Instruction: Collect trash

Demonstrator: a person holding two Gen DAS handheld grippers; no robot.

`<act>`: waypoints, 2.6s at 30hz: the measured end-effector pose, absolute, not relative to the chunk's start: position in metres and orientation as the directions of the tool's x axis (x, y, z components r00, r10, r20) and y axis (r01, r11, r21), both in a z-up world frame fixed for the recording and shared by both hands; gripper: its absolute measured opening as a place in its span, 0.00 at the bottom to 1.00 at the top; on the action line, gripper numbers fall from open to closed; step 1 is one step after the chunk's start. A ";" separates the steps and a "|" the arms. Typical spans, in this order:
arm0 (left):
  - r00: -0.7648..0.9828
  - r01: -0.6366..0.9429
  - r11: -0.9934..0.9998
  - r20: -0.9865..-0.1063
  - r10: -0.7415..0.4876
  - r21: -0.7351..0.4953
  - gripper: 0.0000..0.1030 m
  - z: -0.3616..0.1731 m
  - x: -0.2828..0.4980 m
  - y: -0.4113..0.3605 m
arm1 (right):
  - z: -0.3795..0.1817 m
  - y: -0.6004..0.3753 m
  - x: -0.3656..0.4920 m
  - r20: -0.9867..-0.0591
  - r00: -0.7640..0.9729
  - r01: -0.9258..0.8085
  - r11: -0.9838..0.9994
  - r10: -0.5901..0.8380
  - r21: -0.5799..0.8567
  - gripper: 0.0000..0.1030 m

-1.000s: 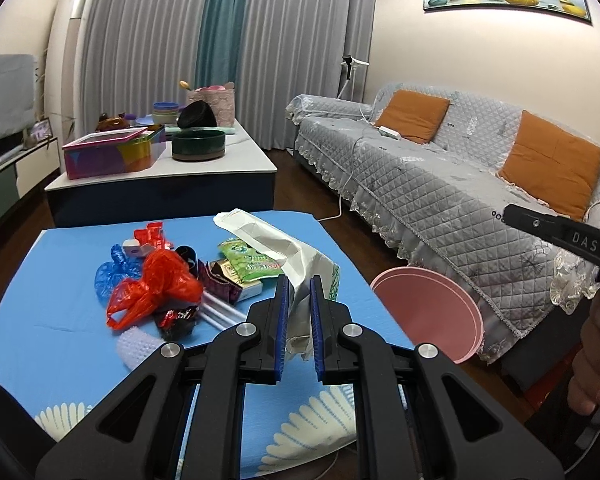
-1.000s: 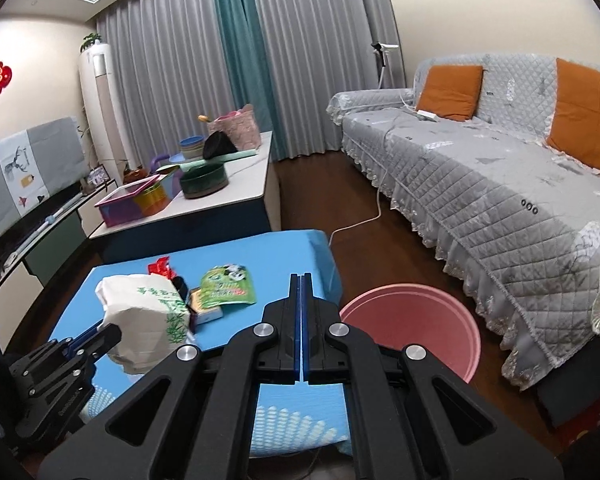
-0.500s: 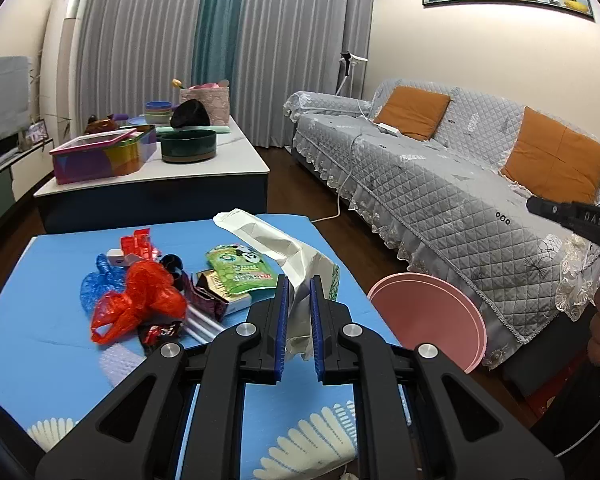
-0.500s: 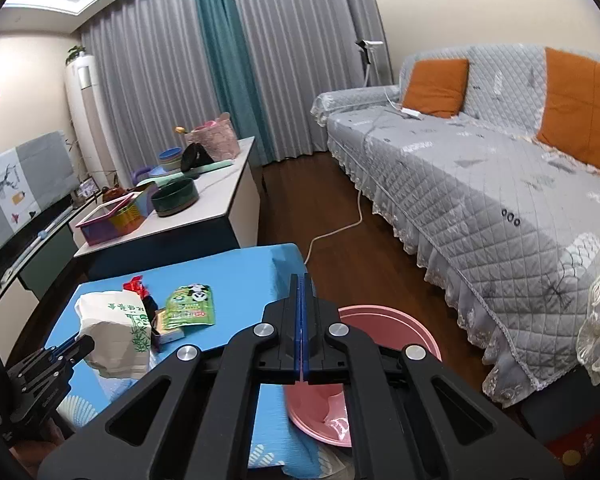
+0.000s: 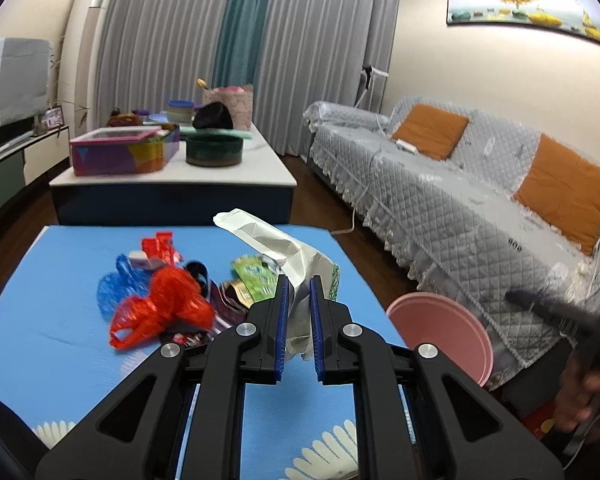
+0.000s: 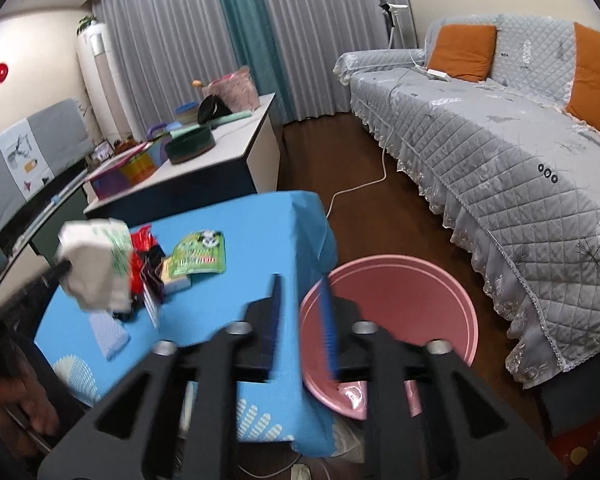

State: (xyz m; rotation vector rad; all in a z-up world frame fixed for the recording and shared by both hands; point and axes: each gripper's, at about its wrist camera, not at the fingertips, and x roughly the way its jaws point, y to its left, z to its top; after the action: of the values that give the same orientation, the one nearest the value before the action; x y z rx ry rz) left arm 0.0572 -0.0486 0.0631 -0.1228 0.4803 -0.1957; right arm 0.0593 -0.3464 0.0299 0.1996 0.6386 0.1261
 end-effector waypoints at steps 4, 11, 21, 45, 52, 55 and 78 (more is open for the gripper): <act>0.893 0.170 0.967 -0.386 -0.233 -0.192 0.10 0.094 0.051 -0.027 | 0.013 -0.322 0.039 -0.592 0.790 -0.051 0.980 0.159 0.195 0.32; 0.927 0.191 0.959 -0.282 -0.247 -0.211 0.10 0.130 0.033 0.011 | -0.028 -0.266 -0.014 -0.627 0.760 -0.123 0.985 0.170 0.118 0.31; 0.930 0.201 0.932 -0.238 -0.278 -0.302 0.10 0.128 0.027 0.032 | -0.154 -0.206 -0.035 -0.774 0.621 -0.196 0.981 0.123 -0.001 0.29; 0.928 0.170 0.936 -0.271 -0.258 -0.308 0.10 0.116 0.045 0.035 | -0.336 -0.224 -0.003 -0.956 0.294 -0.194 0.980 0.022 -0.037 0.06; 0.937 0.184 0.935 -0.233 -0.259 -0.303 0.10 0.123 0.037 0.033 | -0.221 -0.187 -0.017 -0.898 0.400 -0.400 0.916 0.183 0.009 0.06; 0.938 0.183 0.936 -0.231 -0.257 -0.299 0.10 0.125 0.032 0.034 | -0.167 -0.182 -0.029 -0.858 0.448 -0.482 0.876 0.252 0.005 0.06; 0.926 0.173 0.959 -0.296 -0.236 -0.224 0.10 0.131 0.023 0.033 | 0.121 -0.232 0.019 -0.440 0.855 -0.276 0.959 0.275 0.064 0.06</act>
State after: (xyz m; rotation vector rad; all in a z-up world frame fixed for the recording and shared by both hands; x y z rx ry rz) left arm 0.0227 0.0328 0.1307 -0.1963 0.3264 -0.2107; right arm 0.0186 -0.2315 0.1209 -0.0010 0.4628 0.2896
